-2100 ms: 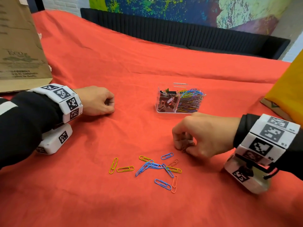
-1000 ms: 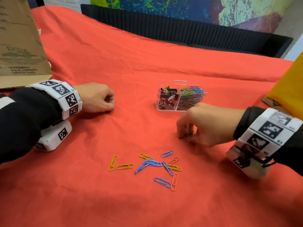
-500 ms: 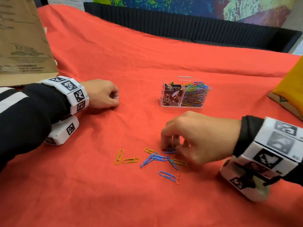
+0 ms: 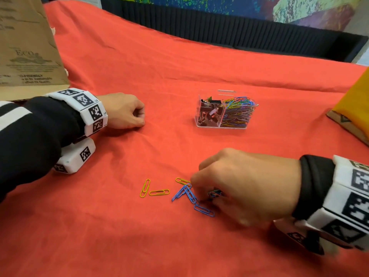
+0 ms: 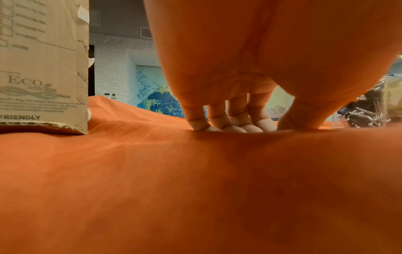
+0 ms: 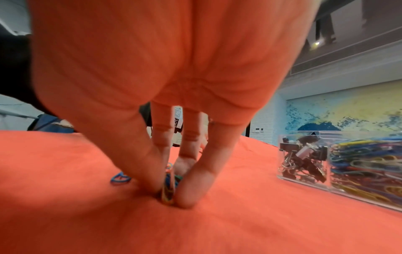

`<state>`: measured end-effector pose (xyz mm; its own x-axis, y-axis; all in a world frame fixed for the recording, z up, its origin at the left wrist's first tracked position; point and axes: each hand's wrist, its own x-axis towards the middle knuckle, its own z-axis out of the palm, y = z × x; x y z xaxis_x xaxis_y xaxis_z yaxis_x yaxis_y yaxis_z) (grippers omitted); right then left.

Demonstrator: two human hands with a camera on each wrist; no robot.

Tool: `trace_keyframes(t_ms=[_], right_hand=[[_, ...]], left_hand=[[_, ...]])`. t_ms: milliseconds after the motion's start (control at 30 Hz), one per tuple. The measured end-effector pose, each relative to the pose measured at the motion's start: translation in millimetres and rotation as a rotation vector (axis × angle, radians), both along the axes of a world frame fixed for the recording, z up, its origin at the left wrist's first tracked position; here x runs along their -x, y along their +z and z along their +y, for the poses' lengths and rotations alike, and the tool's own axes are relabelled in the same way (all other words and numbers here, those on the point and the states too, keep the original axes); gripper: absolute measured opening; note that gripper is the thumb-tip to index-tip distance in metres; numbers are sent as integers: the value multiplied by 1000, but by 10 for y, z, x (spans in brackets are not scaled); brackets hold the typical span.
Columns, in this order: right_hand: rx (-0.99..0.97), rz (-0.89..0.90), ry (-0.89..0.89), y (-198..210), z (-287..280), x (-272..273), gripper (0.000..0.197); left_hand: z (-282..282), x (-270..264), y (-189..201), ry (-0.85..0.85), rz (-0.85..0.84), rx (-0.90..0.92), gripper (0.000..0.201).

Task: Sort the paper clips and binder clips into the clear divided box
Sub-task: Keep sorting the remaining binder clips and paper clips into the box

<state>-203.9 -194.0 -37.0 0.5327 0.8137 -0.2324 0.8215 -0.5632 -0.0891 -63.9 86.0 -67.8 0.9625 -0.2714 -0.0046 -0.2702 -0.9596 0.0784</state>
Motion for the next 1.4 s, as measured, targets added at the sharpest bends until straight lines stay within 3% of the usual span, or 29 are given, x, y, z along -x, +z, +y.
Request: trace_keyframes(t_ms=[333, 567, 733, 1033, 1267, 1400], right_hand=[[21, 28, -194, 138, -178, -396, 16], [-167, -320, -442, 646, -425, -1228, 17], [-184, -449, -507, 668, -438, -1615, 18], [-239, -458, -559, 658, -543, -1638, 13], [-156, -369, -554, 509, -567, -1547, 32], [-255, -431, -540, 512, -600, -1534, 32]], left_hand=[[-20, 11, 5, 6, 7, 3, 11], [-6, -8, -10, 8, 2, -7, 11], [-8, -16, -19, 1, -6, -9, 12], [11, -31, -26, -15, 5, -5, 12], [7, -25, -20, -9, 13, -2, 12], [5, -22, -19, -5, 16, -6, 12]])
